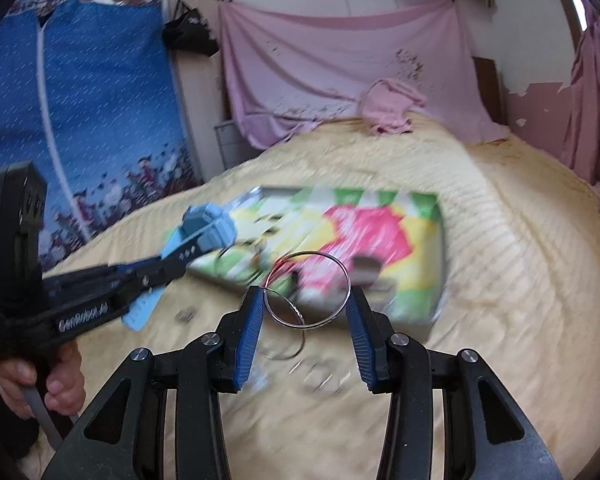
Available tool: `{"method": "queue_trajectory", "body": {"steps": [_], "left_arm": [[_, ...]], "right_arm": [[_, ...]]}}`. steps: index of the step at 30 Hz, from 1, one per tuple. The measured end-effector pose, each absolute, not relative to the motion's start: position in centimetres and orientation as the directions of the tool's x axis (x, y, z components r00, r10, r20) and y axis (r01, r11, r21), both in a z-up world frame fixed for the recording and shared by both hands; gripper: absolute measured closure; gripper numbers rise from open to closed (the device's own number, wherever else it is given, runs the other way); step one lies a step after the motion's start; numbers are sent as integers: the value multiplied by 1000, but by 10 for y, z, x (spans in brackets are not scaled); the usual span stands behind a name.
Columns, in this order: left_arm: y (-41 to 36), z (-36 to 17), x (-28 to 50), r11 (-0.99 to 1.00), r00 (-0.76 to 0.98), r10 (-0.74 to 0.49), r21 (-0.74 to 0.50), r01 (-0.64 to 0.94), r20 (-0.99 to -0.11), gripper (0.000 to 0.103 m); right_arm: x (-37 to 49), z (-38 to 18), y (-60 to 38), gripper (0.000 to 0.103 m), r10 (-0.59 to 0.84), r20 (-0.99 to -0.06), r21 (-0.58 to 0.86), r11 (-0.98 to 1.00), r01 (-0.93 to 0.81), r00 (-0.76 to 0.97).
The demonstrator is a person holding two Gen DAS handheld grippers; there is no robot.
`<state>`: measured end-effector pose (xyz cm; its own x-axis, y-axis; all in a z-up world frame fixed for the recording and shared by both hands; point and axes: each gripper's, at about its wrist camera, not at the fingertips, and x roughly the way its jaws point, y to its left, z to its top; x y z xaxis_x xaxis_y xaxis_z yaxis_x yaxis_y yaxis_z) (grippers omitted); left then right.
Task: Organize jewelry
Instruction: 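Carry blue watch and silver hoop into the bear tray and open both tools, then withdraw both tools from the tray toward the black hair tie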
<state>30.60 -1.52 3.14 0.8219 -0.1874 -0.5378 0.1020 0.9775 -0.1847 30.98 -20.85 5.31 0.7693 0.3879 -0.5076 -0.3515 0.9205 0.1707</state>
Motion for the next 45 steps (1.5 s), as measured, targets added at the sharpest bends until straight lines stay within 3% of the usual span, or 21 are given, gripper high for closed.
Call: {"method": "queue_trajectory", "body": {"steps": [4, 10, 17, 20, 24, 27, 29, 31, 32, 33, 35, 38, 41, 43, 45], "left_arm": [[-31, 25, 344, 974, 805, -212, -188, 127, -554, 90], [-47, 2, 390, 969, 740, -238, -207, 135, -630, 90], [-53, -14, 401, 969, 691, -238, -209, 128, -683, 88], [-56, -14, 397, 973, 697, -226, -194, 126, -680, 81], [-53, -14, 394, 971, 702, -227, -209, 113, -675, 79], [-44, -13, 389, 967, 711, -228, -241, 84, -665, 78], [-40, -12, 385, 962, 724, -234, -260, 78, -649, 77], [-39, -7, 378, 959, 740, -238, -274, 76, -629, 73], [-38, -5, 376, 958, 746, -238, -277, 74, -622, 63], [-37, -2, 372, 958, 753, -234, -279, 70, -615, 42], [-34, 7, 360, 960, 790, -208, -276, 51, -577, 24], [-32, 19, 342, 964, 821, -199, -259, 65, -535, 24], [-30, 30, 322, 967, 838, -184, -248, 60, -513, 23], [-27, 35, 307, 967, 849, -182, -249, 61, -496, 18], [-27, 39, 288, 969, 865, -167, -243, 54, -473, 8]], "right_arm": [[354, 57, -222, 65, 343, -520, 161, 939, -304, 783], [406, 27, -231, 65, 274, -611, 145, 961, -235, 742], [421, 3, -232, 65, 244, -666, 132, 969, -210, 705], [419, 0, -229, 64, 228, -666, 100, 971, -218, 710], [415, 2, -228, 63, 229, -666, 90, 969, -228, 710], [407, 7, -235, 52, 239, -641, 104, 968, -227, 729], [399, 13, -240, 50, 247, -618, 115, 968, -224, 746], [390, 19, -244, 47, 252, -595, 125, 967, -223, 763], [385, 23, -246, 44, 256, -582, 128, 966, -224, 772], [379, 26, -247, 40, 255, -570, 128, 967, -222, 781], [367, 33, -250, 38, 258, -548, 131, 966, -222, 796], [341, 47, -259, 25, 266, -498, 154, 964, -218, 825], [317, 57, -268, 23, 271, -464, 176, 961, -212, 843], [299, 62, -273, 13, 274, -441, 197, 959, -206, 854], [279, 66, -278, 11, 279, -425, 211, 956, -205, 861]]}}
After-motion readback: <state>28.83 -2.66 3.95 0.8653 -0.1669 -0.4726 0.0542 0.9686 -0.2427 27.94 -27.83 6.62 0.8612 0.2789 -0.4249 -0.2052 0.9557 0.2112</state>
